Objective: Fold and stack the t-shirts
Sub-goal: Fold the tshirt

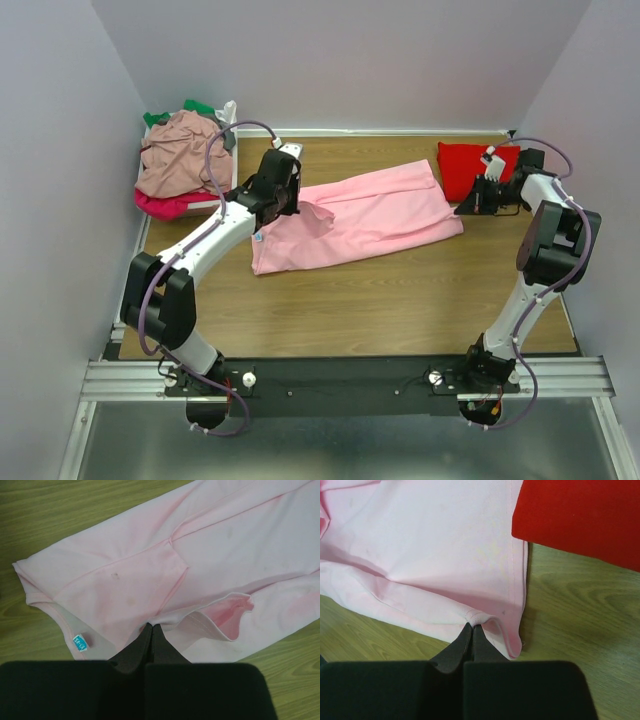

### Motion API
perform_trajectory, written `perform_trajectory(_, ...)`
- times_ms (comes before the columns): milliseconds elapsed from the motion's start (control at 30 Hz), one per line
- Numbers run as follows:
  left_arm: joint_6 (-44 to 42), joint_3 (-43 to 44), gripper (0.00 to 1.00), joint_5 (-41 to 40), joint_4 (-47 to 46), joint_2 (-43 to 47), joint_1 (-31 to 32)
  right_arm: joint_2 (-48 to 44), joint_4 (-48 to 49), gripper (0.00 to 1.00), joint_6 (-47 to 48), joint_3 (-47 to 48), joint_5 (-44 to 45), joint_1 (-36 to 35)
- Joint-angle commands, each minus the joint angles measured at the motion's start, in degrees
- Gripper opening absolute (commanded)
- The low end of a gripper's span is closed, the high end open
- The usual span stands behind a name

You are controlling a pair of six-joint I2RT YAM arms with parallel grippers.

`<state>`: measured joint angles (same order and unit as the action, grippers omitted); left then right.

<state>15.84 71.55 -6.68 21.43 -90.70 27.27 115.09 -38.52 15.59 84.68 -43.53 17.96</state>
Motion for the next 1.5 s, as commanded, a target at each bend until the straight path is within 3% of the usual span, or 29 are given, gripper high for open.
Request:
perform_trajectory(0,-1.07,1.40,0.00,0.97,-1.92,-0.45,-0.55,1.19,2.22,0.00,-1.97,-1.10,0.11,-0.29)
perform_trajectory(833,-2.30,5.97,0.00,0.35,-1.83,-7.91,-4.33,4.09,6.97,0.01,-6.98,1.80,-1.82,-1.34)
perform_trajectory(1467,0.51,-1.41,0.00,0.61,-3.06,-4.40,-5.12,5.76,9.69,0.03,-10.32,4.08,0.11,-3.37)
